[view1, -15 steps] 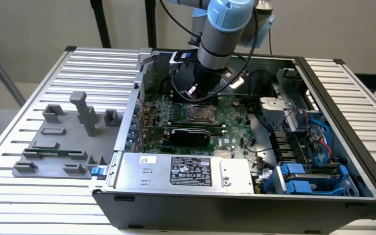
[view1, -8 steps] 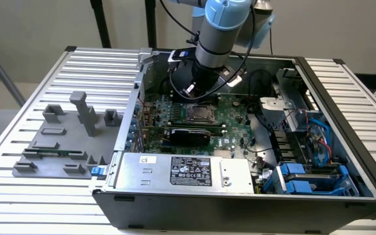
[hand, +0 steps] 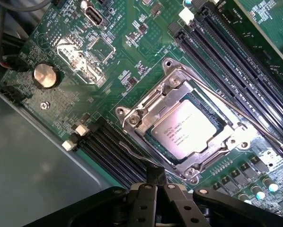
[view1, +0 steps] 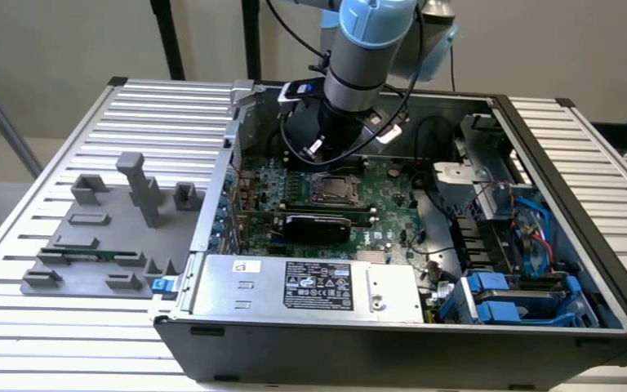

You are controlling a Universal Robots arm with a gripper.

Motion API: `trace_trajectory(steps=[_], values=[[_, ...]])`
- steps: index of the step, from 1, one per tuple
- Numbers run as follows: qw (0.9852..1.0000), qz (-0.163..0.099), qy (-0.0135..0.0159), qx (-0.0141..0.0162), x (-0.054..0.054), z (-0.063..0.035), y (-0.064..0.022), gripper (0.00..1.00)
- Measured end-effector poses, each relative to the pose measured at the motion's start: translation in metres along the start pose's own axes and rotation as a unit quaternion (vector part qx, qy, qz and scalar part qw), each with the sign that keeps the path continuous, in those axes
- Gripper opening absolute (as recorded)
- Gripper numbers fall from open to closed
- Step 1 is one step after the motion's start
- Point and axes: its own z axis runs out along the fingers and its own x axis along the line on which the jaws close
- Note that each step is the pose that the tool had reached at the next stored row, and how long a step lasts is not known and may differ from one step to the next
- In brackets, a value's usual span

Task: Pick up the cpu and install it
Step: 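Install the first cpu locking lever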

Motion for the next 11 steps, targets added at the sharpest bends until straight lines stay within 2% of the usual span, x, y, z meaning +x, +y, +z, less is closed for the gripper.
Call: trace_trajectory(steps=[11], values=[[1.0, 0.0, 0.0011, -0.001, 0.0014, 0.0006, 0.0015, 0.11]])
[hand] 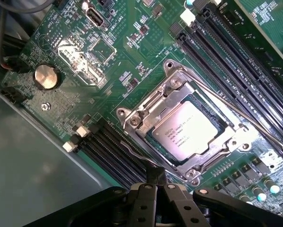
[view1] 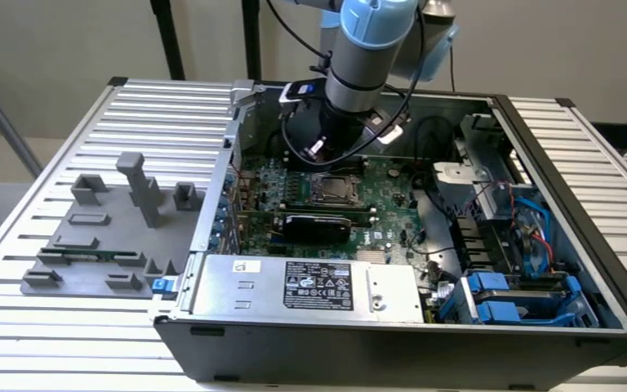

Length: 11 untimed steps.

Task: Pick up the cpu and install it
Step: 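Install the first cpu locking lever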

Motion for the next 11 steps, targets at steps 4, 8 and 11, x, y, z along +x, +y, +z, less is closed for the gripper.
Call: trace_trajectory(steps=[4, 8, 11], values=[[1.0, 0.0, -0.0001, 0.0, 0.0015, 0.0, 0.0014, 0.11], [1.0, 0.0, 0.0, 0.0, 0.0025, 0.0, 0.0024, 0.11], [1.0, 0.0, 0.0, 0.0, 0.0026, 0.0003, 0.0026, 0.11]])
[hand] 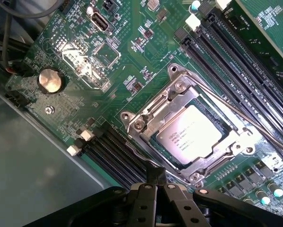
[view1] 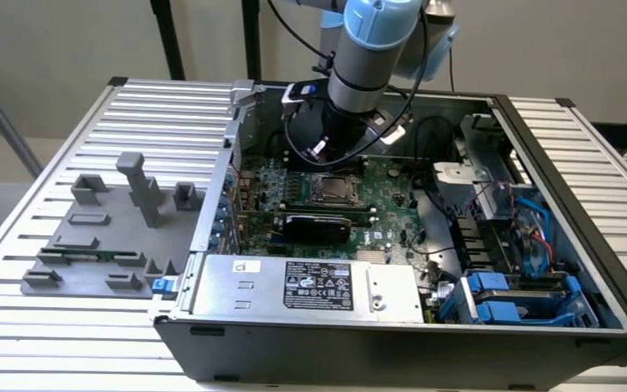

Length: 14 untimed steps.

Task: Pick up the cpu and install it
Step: 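Install the first cpu locking lever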

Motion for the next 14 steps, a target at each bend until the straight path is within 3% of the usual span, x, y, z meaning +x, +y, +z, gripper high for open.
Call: trace_trajectory(steps=[14], values=[[1.0, -0.001, -0.0001, -0.0002, 0.0002, 0.0031, 0.0013, 0.11]])
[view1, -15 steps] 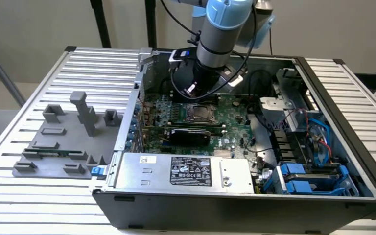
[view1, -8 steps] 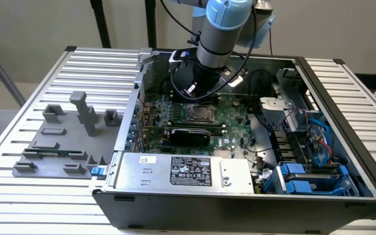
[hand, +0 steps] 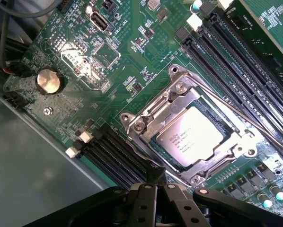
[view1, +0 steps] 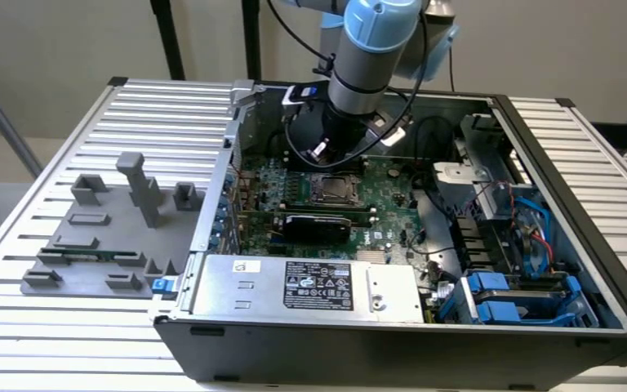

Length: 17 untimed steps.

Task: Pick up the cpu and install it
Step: 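Install the first cpu locking lever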

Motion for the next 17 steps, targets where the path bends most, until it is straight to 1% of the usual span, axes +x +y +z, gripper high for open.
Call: trace_trajectory(steps=[17], values=[[1.0, -0.005, -0.0011, 0.0005, 0.0068, 0.0012, 0.007, 0.11]])
